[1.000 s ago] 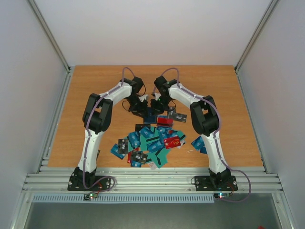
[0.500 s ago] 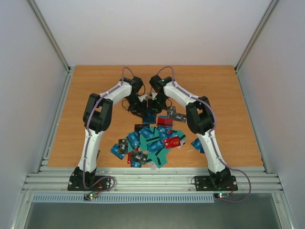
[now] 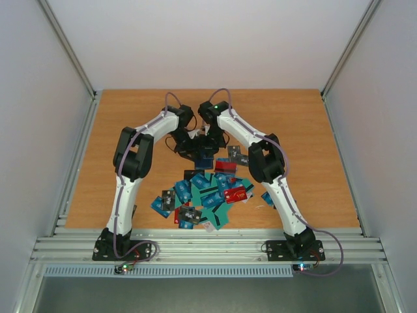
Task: Put the credit cards into the card holder
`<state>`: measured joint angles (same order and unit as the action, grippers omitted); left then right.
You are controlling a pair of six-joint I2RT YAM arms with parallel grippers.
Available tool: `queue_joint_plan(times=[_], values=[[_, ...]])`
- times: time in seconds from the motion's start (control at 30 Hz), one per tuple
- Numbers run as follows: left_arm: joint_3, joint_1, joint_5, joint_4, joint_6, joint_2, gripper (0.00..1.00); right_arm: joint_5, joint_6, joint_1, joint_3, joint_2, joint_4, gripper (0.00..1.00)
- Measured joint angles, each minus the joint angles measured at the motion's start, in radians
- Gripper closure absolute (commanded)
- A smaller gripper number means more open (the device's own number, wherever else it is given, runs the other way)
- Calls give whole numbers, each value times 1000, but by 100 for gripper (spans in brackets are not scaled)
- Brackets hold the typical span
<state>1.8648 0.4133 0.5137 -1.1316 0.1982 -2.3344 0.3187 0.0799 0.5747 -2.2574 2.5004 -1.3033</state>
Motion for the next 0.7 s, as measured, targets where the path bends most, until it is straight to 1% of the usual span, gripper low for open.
queue_joint_plan(times=[0.2,0.4,0.5,0.7], values=[[0,-16,21,-18,19,-4,76,-109,-31,25,-181,89,-125,99],[0,-22,37,-21,38,-8,76,-175,-50,39,-227,109,-158,99],[-1,-24,48,-21,39,-8,76,-212,-70,42,-224,122,-170,99],[-6,-28,58,-15,42,-8,77,-221,-72,46,-198,103,-150,99]])
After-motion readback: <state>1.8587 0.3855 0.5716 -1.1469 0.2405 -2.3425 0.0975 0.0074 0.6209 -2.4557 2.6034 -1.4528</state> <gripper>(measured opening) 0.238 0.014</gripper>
